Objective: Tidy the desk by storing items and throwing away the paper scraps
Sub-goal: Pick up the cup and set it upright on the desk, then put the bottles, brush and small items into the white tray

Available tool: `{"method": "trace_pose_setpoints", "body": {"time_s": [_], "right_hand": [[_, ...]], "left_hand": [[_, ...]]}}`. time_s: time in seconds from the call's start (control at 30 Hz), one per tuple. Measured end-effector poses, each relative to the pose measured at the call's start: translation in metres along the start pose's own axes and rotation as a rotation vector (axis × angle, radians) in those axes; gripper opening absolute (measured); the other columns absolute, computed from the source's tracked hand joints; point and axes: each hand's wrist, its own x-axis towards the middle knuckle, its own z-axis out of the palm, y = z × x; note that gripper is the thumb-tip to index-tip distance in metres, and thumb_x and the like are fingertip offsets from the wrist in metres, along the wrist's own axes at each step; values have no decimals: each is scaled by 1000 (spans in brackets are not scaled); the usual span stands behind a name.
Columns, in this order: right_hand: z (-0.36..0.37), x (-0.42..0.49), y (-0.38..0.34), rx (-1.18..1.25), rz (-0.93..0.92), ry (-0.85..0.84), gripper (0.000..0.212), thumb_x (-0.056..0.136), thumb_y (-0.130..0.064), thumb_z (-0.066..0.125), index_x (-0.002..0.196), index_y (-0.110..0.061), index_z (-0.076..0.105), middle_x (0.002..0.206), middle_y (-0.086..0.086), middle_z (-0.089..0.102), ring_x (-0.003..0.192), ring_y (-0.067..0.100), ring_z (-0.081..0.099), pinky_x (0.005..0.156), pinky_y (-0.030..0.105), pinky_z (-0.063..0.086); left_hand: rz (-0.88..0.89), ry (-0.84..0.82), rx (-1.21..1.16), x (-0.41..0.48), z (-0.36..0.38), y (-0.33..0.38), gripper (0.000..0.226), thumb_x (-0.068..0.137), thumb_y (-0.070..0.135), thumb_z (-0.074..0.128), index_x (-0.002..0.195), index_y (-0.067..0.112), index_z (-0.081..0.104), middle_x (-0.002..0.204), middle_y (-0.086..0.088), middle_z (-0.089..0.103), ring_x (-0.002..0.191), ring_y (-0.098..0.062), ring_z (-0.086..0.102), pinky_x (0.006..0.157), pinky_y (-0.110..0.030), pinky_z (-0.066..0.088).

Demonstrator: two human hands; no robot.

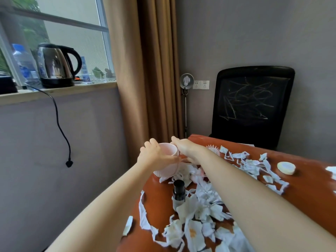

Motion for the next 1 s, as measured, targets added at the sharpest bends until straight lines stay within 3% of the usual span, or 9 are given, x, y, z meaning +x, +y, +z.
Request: {"method": "trace_pose_setpoints", "body": {"time_s": [0.1, 0.27, 0.33, 0.5, 0.6, 0.73, 0.87, 1.0], "right_hand": [[-2, -12, 4, -20, 5, 5, 61, 94, -53, 23, 143, -20, 38, 143, 11, 43, 125, 30, 45, 106, 43, 38], [-10, -39, 8, -83, 42, -1, 64, 94, -57, 23, 140, -16, 42, 135, 13, 50, 119, 30, 51, 99, 39, 40], [-12, -46, 10, -136, 46, -18, 65, 94, -57, 23, 141, -16, 41, 136, 13, 49, 123, 30, 49, 105, 42, 37], [-25, -86, 6, -188, -92, 25, 57, 100, -45, 22, 132, -10, 52, 143, 14, 44, 132, 29, 39, 111, 43, 30], [-34, -114, 6, -279, -137, 30, 54, 100, -42, 24, 127, -7, 55, 148, 9, 37, 134, 29, 36, 107, 43, 29], [-48, -155, 17, -361, -218, -25, 36, 99, -37, 35, 110, -19, 64, 121, 1, 57, 109, 18, 51, 108, 40, 35], [-62, -199, 34, -455, -260, -42, 46, 100, -34, 37, 130, -2, 49, 141, 16, 45, 128, 31, 44, 108, 43, 35], [-68, -237, 60, -500, -309, 7, 36, 96, -37, 45, 129, -24, 53, 139, -4, 49, 126, 14, 46, 105, 32, 37]], "left_hand": [[-9, 27, -32, -14, 3, 4, 99, 62, 74, 62, 128, 6, 34, 125, -8, 43, 122, -27, 40, 95, -37, 41], [-47, -17, 19, -34, 4, 13, 109, 54, 82, 59, 130, 10, 32, 131, -6, 43, 124, -27, 41, 94, -41, 40], [-67, -49, 42, -40, 3, 16, 112, 54, 85, 56, 133, 11, 30, 134, -7, 44, 126, -28, 42, 96, -43, 39], [-154, -183, -91, -51, -12, 25, 101, 71, 81, 40, 144, 13, 21, 144, -12, 38, 131, -34, 38, 106, -47, 34], [-149, -181, -155, -62, -23, 25, 90, 80, 73, 37, 145, 13, 21, 147, -14, 35, 132, -35, 35, 108, -49, 33], [-8, -127, -115, -90, -38, 21, 73, 87, 55, 47, 142, 11, 27, 140, -14, 39, 127, -34, 39, 104, -47, 37], [108, -109, -122, -124, -44, 10, 64, 85, 39, 60, 138, 14, 32, 132, -12, 43, 117, -30, 47, 96, -45, 46], [159, -50, -285, -161, -36, -4, 55, 88, 27, 60, 136, 13, 38, 135, -10, 46, 115, -22, 49, 81, -28, 46]]}}
